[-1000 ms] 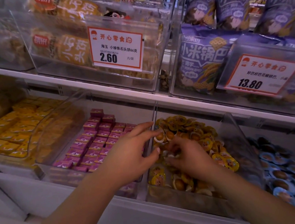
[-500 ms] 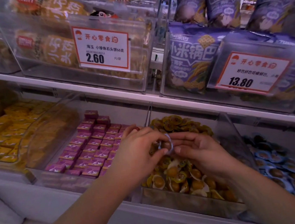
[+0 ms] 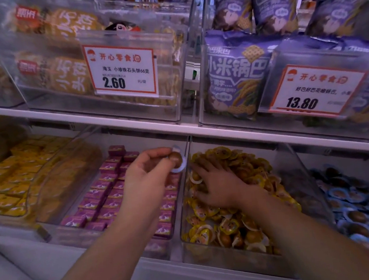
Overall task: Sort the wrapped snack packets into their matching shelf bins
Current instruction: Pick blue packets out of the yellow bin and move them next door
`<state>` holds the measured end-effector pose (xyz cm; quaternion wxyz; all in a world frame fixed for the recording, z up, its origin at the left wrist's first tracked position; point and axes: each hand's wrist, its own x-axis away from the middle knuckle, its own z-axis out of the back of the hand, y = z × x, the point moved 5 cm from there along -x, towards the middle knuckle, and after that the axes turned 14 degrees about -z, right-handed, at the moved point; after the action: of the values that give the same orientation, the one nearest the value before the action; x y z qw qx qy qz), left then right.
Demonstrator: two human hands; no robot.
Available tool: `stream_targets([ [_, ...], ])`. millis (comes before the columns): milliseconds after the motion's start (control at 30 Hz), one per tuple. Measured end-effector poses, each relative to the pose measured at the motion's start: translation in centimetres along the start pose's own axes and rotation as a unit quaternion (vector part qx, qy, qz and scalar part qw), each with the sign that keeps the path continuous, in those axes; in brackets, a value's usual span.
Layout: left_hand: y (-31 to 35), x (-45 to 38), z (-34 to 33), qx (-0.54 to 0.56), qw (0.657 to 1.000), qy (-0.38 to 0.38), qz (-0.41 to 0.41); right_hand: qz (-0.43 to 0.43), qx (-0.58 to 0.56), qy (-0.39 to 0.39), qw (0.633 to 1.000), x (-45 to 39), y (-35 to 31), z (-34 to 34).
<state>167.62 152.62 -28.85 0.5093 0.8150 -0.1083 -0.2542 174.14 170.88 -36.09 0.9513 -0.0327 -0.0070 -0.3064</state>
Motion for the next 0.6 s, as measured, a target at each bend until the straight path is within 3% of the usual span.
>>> stream_targets([
  [67, -0.4, 0.0, -0.1, 0.112, 0.988, 0.016, 0.1, 0.011, 0.02, -0.006, 1.0, 0.3, 0.1, -0.2],
  [167, -0.5, 0.0, -0.3, 0.175, 0.967, -0.009, 0.185, 0.077, 0.077, -0.014, 0.994, 2.9, 0.6, 0.6],
  [300, -0.6, 0.1, -0.2, 0.162, 0.962, -0.025, 0.22, 0.07, 0.116, -0.062, 0.989, 6.9, 2.5, 1.9],
  [400, -0.6, 0.0, -0.1, 0.16, 0.962, -0.023, 0.219, 0.029, 0.058, -0.11, 0.992, 6.9, 1.9, 3.3],
  [500, -0.7, 0.0, 0.1, 0.149, 0.965, -0.016, 0.217, 0.026, -0.027, -0.002, 0.999, 4.2, 0.1, 5.0],
  [600, -0.8, 0.1, 0.3, 0.13, 0.969, -0.013, 0.21, 0.028, 0.036, 0.026, 0.999, 1.9, -1.4, 3.7],
])
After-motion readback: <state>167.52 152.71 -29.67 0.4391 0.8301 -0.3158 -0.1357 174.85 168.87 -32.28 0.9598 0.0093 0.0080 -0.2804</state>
